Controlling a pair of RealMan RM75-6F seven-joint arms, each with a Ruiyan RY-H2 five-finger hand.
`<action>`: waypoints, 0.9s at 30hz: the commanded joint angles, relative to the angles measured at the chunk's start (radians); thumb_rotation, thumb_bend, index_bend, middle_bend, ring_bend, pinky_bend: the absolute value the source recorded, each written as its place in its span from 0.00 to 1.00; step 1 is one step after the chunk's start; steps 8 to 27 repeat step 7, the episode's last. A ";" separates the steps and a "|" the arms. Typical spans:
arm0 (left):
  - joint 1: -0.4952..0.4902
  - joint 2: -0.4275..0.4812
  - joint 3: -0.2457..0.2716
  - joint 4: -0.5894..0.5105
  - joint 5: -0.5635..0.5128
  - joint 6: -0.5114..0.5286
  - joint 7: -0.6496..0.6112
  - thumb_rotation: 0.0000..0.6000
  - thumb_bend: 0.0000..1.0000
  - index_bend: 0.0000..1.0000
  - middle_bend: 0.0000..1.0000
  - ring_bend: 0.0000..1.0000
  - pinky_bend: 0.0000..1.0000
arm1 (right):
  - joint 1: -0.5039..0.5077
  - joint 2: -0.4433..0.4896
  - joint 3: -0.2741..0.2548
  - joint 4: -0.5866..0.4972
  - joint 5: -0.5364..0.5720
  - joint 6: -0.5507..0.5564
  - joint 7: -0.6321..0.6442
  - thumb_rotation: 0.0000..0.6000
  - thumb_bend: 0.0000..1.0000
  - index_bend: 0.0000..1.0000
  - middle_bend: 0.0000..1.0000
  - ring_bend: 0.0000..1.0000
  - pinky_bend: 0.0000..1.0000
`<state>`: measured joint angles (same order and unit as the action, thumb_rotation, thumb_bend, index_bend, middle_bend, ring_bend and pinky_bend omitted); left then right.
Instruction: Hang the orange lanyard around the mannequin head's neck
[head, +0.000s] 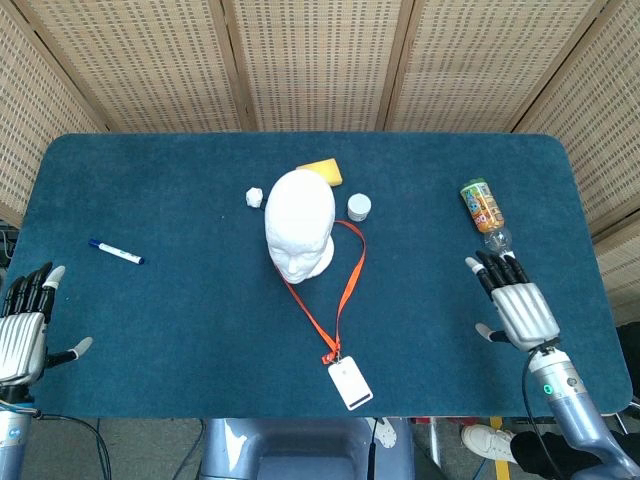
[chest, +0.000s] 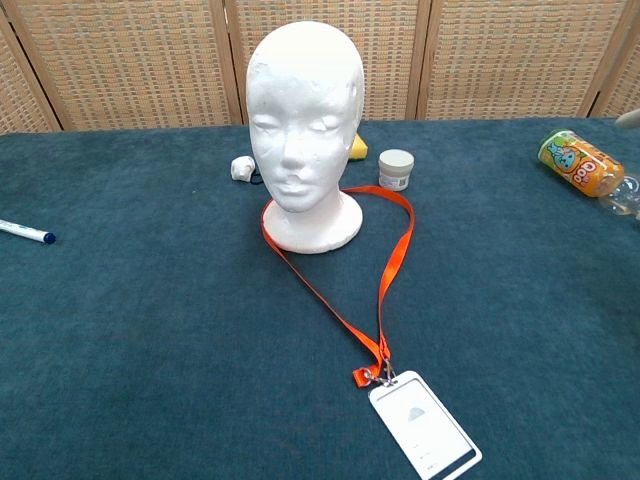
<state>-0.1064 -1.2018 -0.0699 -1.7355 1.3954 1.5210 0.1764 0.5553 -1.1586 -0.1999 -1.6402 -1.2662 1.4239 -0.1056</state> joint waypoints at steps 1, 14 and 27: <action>0.011 -0.006 0.010 0.015 0.014 0.014 -0.013 1.00 0.06 0.00 0.00 0.00 0.00 | -0.096 -0.063 0.012 0.111 -0.086 0.111 0.073 1.00 0.00 0.00 0.00 0.00 0.00; 0.029 -0.014 0.024 0.046 0.054 0.044 -0.034 1.00 0.06 0.00 0.00 0.00 0.00 | -0.177 -0.146 0.025 0.234 -0.146 0.192 0.074 1.00 0.00 0.00 0.00 0.00 0.00; 0.029 -0.014 0.024 0.046 0.054 0.044 -0.034 1.00 0.06 0.00 0.00 0.00 0.00 | -0.177 -0.146 0.025 0.234 -0.146 0.192 0.074 1.00 0.00 0.00 0.00 0.00 0.00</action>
